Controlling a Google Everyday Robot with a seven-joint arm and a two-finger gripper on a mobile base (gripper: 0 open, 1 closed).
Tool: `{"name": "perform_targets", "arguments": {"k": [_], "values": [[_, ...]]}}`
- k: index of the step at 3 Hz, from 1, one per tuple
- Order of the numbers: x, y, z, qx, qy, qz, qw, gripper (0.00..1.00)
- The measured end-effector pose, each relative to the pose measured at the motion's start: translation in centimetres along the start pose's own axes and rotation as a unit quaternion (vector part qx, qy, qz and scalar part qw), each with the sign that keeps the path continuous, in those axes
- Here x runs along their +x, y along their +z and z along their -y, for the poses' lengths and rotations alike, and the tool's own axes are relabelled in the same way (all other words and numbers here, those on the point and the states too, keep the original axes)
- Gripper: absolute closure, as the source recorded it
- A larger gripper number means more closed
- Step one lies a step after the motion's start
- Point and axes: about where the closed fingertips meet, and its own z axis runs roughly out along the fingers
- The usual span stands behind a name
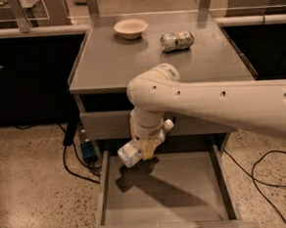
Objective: Pick blue plastic bottle from middle drawer and place on counter
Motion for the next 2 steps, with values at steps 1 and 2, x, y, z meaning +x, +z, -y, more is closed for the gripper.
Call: {"name": "perform_targets", "arguments": {"k": [1,2], "values": [[-0.5,-2.3,1.1,0.000,-0.019,0.003,0.9998,1.00],[-0.7,-3.5,1.6,-0.001,-0.029,0.004,0.9996,1.00]]}}
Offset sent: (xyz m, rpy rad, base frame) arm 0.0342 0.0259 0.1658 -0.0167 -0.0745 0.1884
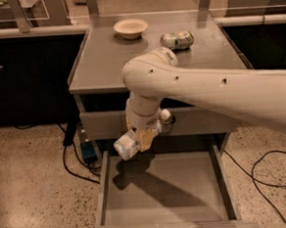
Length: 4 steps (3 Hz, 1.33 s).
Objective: Pick blue plastic bottle from middle drawer and place on counter
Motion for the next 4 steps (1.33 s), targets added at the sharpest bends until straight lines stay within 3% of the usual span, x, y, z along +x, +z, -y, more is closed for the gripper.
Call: {"name": "perform_targets", "arguments": {"k": [1,3,4], "values": [[-0.4,-2.4,1.2,0.005,-0.017,-0.002,0.9998,1.00],[-1.7,-16.8,8.9,0.045,-0.084,-0.041,0.9946,1.00],[-1.8,-20.2,11.5,0.056,-0.102,-0.055,0.9917,1.00]]}}
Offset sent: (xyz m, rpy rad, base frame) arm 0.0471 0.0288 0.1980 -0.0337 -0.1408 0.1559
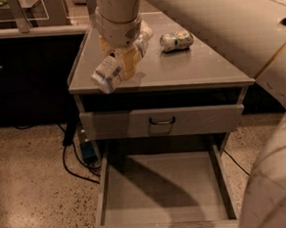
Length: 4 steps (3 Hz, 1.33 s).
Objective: Pick blue plastic bottle from middle drawer and place on counter
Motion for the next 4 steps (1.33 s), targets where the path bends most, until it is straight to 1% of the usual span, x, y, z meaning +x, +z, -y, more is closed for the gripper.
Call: {"name": "perform_targets", "arguments": {"k": [1,2,3,4], "values": [[1.9,1.0,2.5,-0.018,-0.006,0.013,0.9997,1.00],[4.0,5.0,4.1,-0.049,0.001,0.037,0.9981,1.00],[5.8,8.7,6.1,-0.057,0.016,0.056,0.9967,1.00],[7.3,10.3,8.4,-0.037,0.030,0.057,0.9972,1.00]]}}
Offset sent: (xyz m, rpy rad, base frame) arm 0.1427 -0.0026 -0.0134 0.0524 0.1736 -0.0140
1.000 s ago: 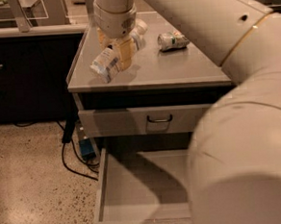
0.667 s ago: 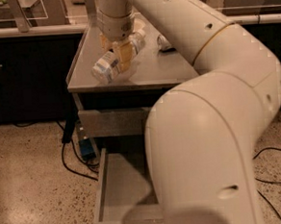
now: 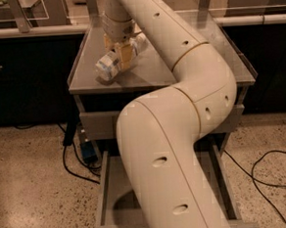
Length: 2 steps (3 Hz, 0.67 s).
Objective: Pick blue plastic bottle from middle drawer and place on counter
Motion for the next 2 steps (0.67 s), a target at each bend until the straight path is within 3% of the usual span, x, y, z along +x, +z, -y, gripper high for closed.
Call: {"name": "perform_targets", "arguments": {"k": [2], "values": [[1.36,0.66,1.73,0.019,0.014,-0.014,0.9996,1.00]]}}
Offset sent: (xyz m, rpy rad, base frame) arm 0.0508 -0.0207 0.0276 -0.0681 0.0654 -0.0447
